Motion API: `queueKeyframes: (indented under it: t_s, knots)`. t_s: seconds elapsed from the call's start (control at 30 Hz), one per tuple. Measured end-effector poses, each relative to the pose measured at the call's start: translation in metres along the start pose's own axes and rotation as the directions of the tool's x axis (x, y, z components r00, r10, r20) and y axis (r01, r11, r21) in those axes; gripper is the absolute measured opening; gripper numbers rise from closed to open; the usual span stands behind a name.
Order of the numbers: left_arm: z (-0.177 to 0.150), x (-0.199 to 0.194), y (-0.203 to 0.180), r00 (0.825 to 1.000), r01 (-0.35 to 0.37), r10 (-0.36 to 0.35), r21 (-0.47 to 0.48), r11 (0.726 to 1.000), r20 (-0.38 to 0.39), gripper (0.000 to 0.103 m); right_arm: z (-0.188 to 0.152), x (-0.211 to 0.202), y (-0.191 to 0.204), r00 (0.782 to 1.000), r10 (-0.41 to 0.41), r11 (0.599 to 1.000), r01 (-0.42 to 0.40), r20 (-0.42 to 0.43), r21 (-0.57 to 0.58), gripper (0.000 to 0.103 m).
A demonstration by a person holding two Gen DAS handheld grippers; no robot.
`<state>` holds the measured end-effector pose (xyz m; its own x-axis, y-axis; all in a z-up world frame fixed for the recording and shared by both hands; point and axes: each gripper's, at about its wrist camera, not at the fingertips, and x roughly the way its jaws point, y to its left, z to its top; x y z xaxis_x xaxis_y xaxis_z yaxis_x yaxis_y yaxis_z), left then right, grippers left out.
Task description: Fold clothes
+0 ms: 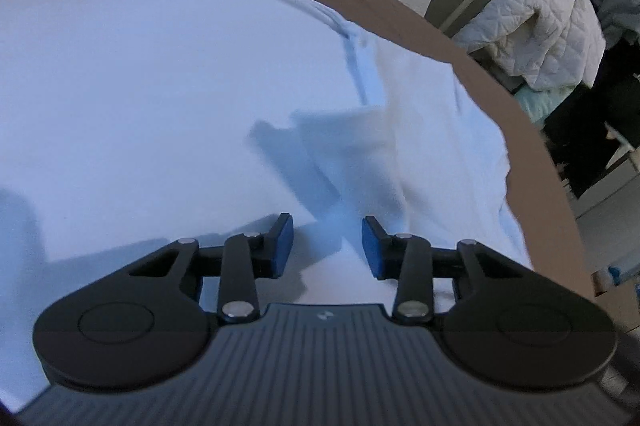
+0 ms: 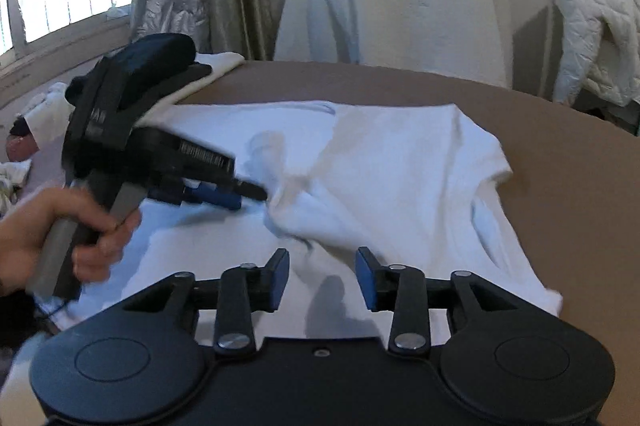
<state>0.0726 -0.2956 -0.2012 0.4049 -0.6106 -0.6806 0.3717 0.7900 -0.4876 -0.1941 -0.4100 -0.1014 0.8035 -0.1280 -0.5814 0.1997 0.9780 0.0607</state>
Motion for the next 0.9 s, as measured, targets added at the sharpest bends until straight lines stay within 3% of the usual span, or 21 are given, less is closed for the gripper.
queueKeyframes:
  t_s: [0.1,0.13,0.23,0.3,0.37,0.43,0.57,0.6,0.63,0.67,0.73,0.9]
  knots:
    - [-0.002,-0.006,-0.002,0.999,-0.044,0.044,0.059,0.997,-0.003,0.038,0.014,0.013,0.005,1.0,-0.015,0.999,0.016,0.027,-0.052,0.067]
    - [-0.002,-0.007,-0.003,0.999,-0.05,0.05,0.073,0.996,-0.003,0.038,0.019,0.018,0.006,0.999,-0.022,0.998,0.024,0.033,-0.065,0.069]
    - [-0.005,-0.013,-0.001,0.999,-0.051,0.052,0.089,0.995,-0.007,0.038,0.033,0.041,-0.002,1.0,-0.013,1.0,0.012,-0.015,-0.02,0.068]
    - [-0.005,-0.018,0.003,0.999,-0.041,0.041,0.08,0.996,-0.006,0.038,0.038,0.049,-0.002,0.998,0.055,0.998,-0.055,-0.02,-0.027,0.066]
    - [-0.005,-0.022,0.007,0.999,-0.032,0.033,0.072,0.997,-0.004,0.038,0.046,0.066,0.004,0.995,0.086,0.992,-0.09,-0.052,-0.086,0.061]
    - [-0.005,-0.025,0.013,1.0,-0.029,0.028,0.063,0.998,0.003,0.038,0.05,0.087,0.007,0.989,0.099,0.986,-0.112,-0.106,-0.12,0.046]
    - [-0.003,-0.027,0.017,1.0,-0.027,0.026,0.058,0.998,0.008,0.038,0.057,0.127,0.014,0.971,0.118,0.97,-0.158,-0.209,-0.186,0.041]
    - [-0.002,-0.027,0.018,1.0,-0.026,0.026,0.059,0.998,0.009,0.038,0.053,0.129,0.017,0.97,0.122,0.963,-0.167,-0.212,-0.211,0.036]
    - [-0.002,-0.026,0.018,1.0,-0.028,0.028,0.06,0.998,0.011,0.038,0.051,0.129,0.021,0.973,0.127,0.954,-0.173,-0.194,-0.243,0.013]
    - [-0.001,-0.026,0.018,0.999,-0.032,0.031,0.062,0.998,0.013,0.038,0.049,0.124,0.023,0.976,0.142,0.946,-0.183,-0.163,-0.269,0.004]
    - [0.0,-0.026,0.019,0.999,-0.038,0.037,0.064,0.997,0.015,0.038,0.05,0.11,0.022,0.979,0.184,0.937,-0.203,-0.091,-0.283,0.003]
    - [0.008,-0.025,0.017,0.998,-0.043,0.041,0.058,0.997,0.037,0.038,0.072,0.089,-0.001,0.993,0.112,0.957,-0.096,0.043,-0.275,0.003]
